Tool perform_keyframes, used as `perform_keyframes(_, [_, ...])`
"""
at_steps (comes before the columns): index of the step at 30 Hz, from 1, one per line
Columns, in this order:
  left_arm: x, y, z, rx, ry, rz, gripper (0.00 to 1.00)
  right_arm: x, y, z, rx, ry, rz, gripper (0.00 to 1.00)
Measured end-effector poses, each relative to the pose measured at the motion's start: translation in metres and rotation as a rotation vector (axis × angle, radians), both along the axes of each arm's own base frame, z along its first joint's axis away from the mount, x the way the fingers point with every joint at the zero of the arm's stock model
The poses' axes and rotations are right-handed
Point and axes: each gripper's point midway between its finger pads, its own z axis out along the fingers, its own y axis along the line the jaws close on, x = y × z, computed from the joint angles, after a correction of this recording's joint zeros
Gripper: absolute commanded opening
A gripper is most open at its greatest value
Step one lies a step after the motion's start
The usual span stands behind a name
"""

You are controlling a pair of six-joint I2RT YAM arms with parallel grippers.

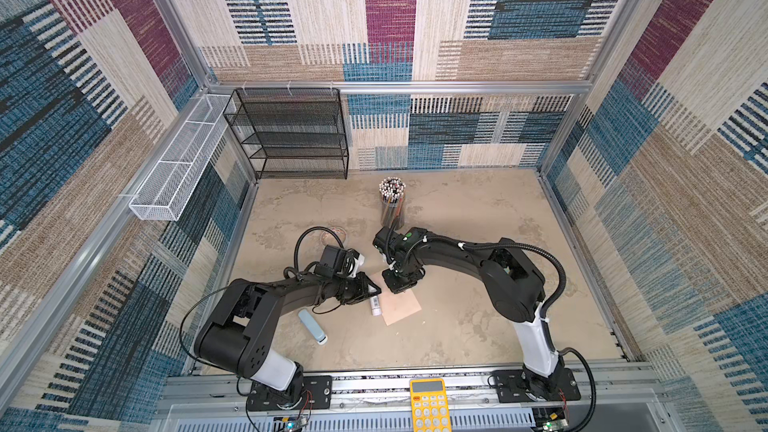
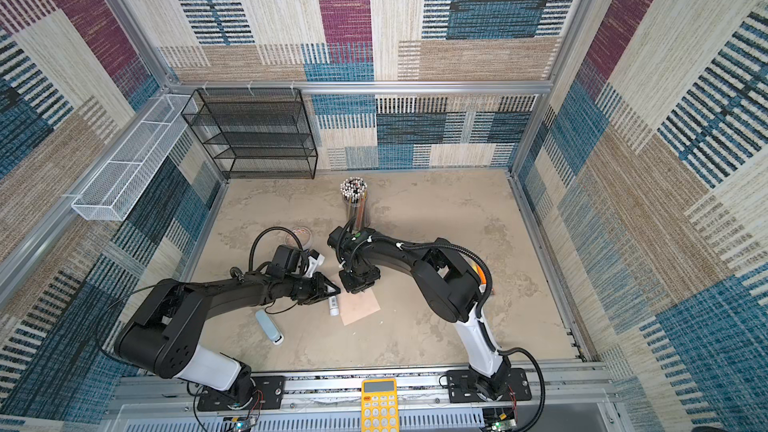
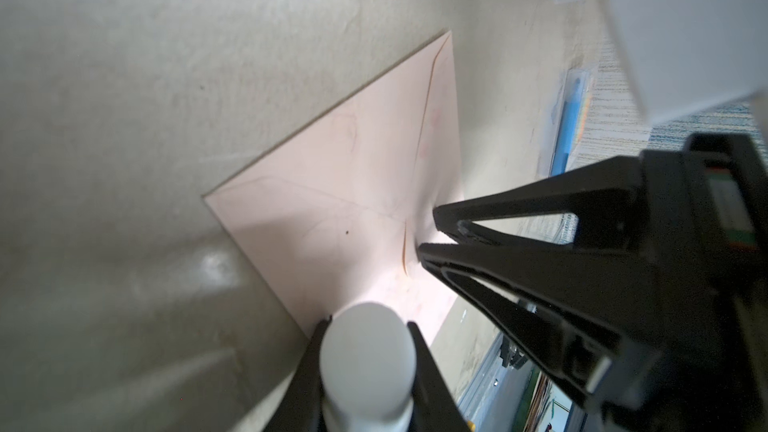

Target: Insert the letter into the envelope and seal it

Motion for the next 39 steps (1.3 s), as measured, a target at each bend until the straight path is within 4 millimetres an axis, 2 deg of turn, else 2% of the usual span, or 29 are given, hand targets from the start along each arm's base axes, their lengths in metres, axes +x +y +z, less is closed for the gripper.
perform_keyframes(19, [-0.0008, 0.0007, -0.0015, 0.002, 0.004, 0.001, 0.0, -0.0019, 0.0026, -0.0004, -0.008, 0.002, 0.009, 0.34])
perform_keyframes(39, [-0.0008, 0.0009, -0.002, 0.0, 0.007, 0.002, 0.0, -0.002, 0.003, -0.0002, -0.007, 0.002, 0.01, 0.36])
